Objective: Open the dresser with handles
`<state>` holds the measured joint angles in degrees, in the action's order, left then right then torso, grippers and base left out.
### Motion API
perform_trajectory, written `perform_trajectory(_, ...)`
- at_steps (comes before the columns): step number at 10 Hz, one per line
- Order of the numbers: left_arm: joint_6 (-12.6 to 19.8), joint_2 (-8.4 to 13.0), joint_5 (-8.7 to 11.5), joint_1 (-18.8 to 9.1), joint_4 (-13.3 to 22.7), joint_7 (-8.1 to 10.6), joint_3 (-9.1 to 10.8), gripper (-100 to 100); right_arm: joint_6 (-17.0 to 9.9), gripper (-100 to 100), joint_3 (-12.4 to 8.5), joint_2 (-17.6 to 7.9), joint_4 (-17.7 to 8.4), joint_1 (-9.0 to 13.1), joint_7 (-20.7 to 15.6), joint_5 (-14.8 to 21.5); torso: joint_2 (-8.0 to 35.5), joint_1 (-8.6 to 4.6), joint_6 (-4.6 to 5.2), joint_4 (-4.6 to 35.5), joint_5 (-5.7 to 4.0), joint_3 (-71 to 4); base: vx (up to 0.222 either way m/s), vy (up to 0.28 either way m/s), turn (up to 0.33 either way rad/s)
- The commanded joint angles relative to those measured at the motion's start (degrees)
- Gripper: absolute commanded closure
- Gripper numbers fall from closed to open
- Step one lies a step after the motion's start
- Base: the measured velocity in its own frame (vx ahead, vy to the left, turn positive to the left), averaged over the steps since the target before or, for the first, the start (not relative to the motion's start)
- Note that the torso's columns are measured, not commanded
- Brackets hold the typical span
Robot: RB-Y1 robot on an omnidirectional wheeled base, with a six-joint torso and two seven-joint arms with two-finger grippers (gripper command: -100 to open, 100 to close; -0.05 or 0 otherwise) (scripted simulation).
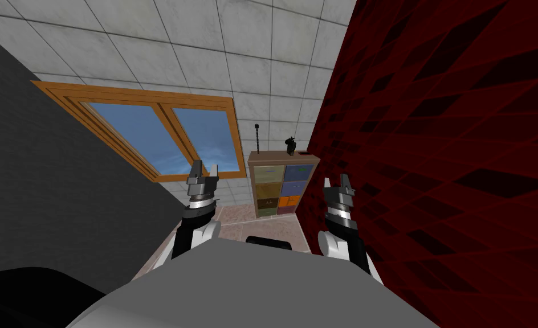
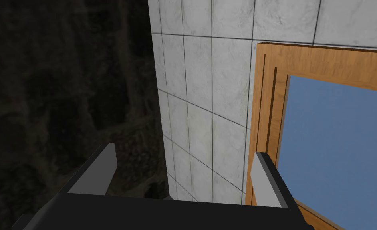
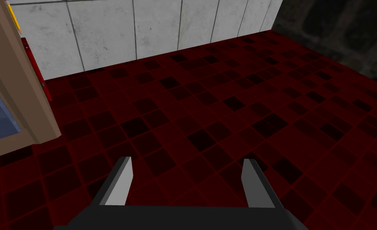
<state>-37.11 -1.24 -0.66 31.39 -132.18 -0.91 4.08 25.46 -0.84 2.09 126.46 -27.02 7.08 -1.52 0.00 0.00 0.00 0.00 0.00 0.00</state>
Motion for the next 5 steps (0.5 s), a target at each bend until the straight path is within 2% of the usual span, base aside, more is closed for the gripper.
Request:
perform_trajectory(1,0.0,0.0,0.0,0.0,0.0,0.0,0.0,0,0.0,0,0.0,0.0,0.0,0.0,0.0,0.0,2.3,0.0,0.0,2.3,0.0,-4.7,0.0,0.0,0.0)
perform_trajectory(5,0.0,0.0,0.0,0.0,0.0,0.0,0.0,0,0.0,0,0.0,0.0,0.0,0.0,0.0,0.0,18.5,0.0,0.0,18.5,0.0,-36.9,0.0,0.0,0.0)
